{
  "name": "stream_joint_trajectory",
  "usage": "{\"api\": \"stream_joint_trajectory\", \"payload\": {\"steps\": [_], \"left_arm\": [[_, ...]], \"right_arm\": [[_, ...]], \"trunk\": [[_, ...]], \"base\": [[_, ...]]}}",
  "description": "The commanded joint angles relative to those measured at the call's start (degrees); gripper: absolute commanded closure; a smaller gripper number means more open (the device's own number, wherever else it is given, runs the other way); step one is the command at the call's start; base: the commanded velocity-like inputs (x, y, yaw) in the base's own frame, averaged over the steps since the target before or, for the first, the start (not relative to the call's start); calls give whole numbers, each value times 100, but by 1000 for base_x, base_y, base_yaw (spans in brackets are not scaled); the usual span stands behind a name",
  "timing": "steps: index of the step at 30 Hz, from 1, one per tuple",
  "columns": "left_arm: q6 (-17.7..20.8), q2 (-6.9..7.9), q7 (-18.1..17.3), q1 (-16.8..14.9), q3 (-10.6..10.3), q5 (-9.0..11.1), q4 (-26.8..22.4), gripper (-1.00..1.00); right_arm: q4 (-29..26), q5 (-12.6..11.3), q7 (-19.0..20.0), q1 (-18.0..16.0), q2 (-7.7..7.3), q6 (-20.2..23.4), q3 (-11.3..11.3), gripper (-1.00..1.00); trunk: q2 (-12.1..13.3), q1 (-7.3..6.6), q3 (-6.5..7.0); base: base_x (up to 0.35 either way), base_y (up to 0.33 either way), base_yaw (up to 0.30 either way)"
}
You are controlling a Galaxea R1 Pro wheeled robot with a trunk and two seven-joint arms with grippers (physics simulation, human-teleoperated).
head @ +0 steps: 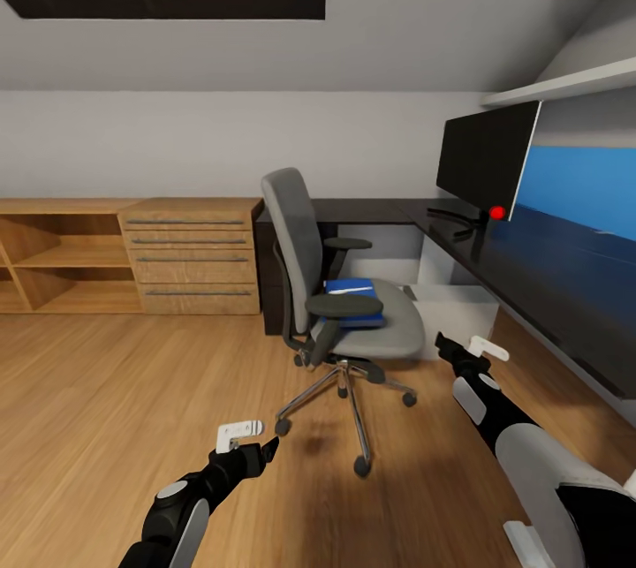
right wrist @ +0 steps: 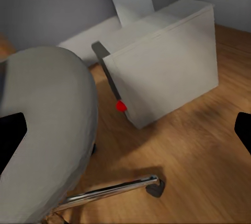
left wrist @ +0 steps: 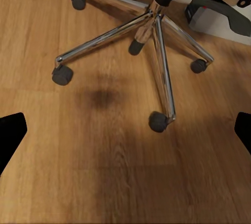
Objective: In the bedroom, organize the workspace by keeping the computer under the desk, ensuring the monitor is on the desk, placing the keyboard on the desk next to the monitor, placing the mouse on the desk next to the keyboard, moving the folder from the swivel chair onto the desk next to the mouse, stacking the notebook on top of the folder with the pen on top of the notebook, and positioning the swivel chair next to the desk.
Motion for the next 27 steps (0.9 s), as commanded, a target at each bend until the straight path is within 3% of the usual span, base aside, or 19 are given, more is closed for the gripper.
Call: {"api": "stream_joint_trajectory", "payload": {"steps": [1,11,27], "left_arm": [[31,-2,-10,-2,6,19,-6,-100],[32,-2,-10,-2,6,19,-6,-100],[40,-2,-10,-2,6,17,-5,-100]], "right_arm": [[1,-46,-2,-3,1,-20,8,-100],[-5,-26,-12,-3,9,-20,17,-100],[-14,-22,-15,-3,-1,-20,10,-100]], "trunk": [[-2,1,-6],[-2,1,-6],[-2,1,-6]], "base": [[201,0,0],[241,0,0],[74,0,0]]}}
